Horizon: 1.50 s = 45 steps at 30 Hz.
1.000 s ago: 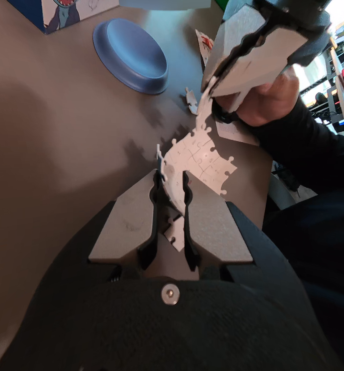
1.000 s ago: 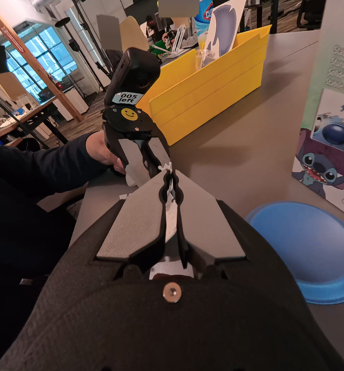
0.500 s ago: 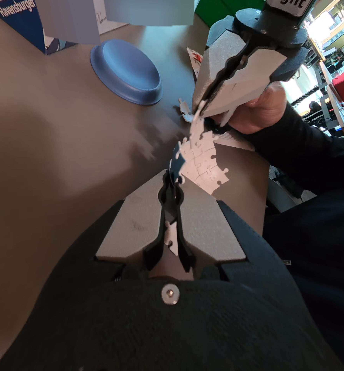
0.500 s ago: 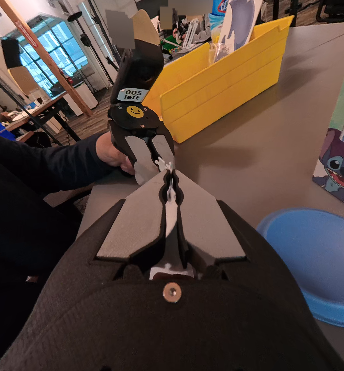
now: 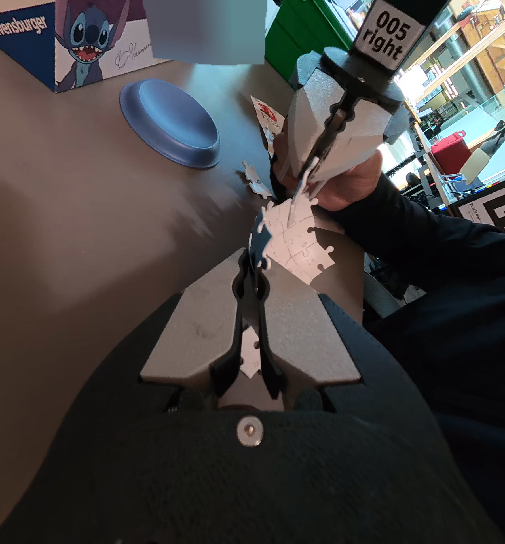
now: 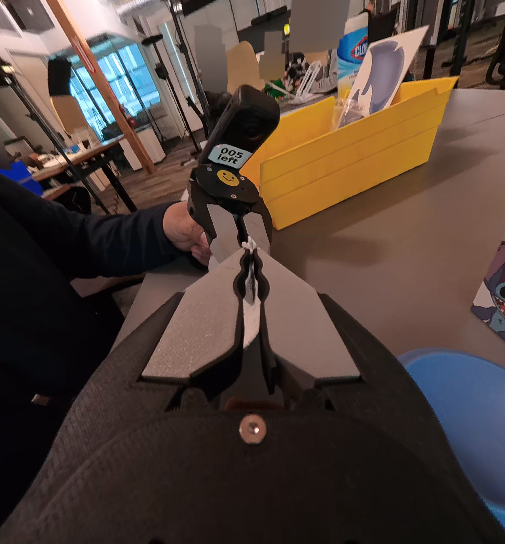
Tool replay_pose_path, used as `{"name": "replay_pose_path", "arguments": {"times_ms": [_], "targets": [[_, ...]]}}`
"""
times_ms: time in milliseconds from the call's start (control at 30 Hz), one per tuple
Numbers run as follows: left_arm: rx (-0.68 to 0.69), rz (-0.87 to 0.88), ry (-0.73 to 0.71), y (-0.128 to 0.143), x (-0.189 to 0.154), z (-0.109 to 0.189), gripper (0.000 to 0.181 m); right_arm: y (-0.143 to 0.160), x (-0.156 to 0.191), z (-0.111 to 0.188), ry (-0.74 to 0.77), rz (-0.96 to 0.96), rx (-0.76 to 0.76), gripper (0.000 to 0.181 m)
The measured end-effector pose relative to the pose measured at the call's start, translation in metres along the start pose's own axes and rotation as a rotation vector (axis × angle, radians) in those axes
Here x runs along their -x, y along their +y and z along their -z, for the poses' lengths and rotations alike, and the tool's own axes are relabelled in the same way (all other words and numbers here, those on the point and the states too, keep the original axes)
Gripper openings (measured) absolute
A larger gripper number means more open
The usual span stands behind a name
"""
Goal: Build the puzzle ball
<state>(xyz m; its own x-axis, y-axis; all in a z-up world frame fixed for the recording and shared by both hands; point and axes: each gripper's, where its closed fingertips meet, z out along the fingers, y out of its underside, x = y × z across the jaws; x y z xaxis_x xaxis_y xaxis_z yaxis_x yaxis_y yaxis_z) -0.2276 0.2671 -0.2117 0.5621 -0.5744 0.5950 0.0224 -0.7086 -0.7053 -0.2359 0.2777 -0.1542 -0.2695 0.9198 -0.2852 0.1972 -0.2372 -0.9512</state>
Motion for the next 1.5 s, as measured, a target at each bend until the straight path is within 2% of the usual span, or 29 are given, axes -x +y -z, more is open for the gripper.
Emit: {"name": "replay_pose_path", "arguments": {"times_ms": [200,533,800,1000,1267,1500], "targets": [[-0.007,-0.019,-0.023,-0.002,0.001,0.000,0.000,0.001,-0.003,-0.002,0.100,0.135,0.148,0.000],[-0.008,-0.051,-0.050,-0.004,0.003,0.000,0.000,0.008,-0.007,-0.007,0.107,0.173,0.269,0.000],[-0.031,-0.058,-0.026,-0.006,0.000,0.002,0.000,0.004,-0.007,-0.009,0.035,0.216,0.257,0.000],[-0.051,-0.033,0.036,-0.009,-0.005,0.004,0.001,-0.002,-0.006,-0.006,-0.037,0.191,0.185,0.000],[-0.091,-0.044,0.042,-0.014,-0.007,0.005,0.000,-0.004,-0.002,-0.009,-0.088,0.184,0.140,0.000],[-0.112,-0.033,0.032,-0.017,-0.005,0.006,0.000,0.001,-0.008,-0.015,-0.049,0.196,0.126,0.000]]}}
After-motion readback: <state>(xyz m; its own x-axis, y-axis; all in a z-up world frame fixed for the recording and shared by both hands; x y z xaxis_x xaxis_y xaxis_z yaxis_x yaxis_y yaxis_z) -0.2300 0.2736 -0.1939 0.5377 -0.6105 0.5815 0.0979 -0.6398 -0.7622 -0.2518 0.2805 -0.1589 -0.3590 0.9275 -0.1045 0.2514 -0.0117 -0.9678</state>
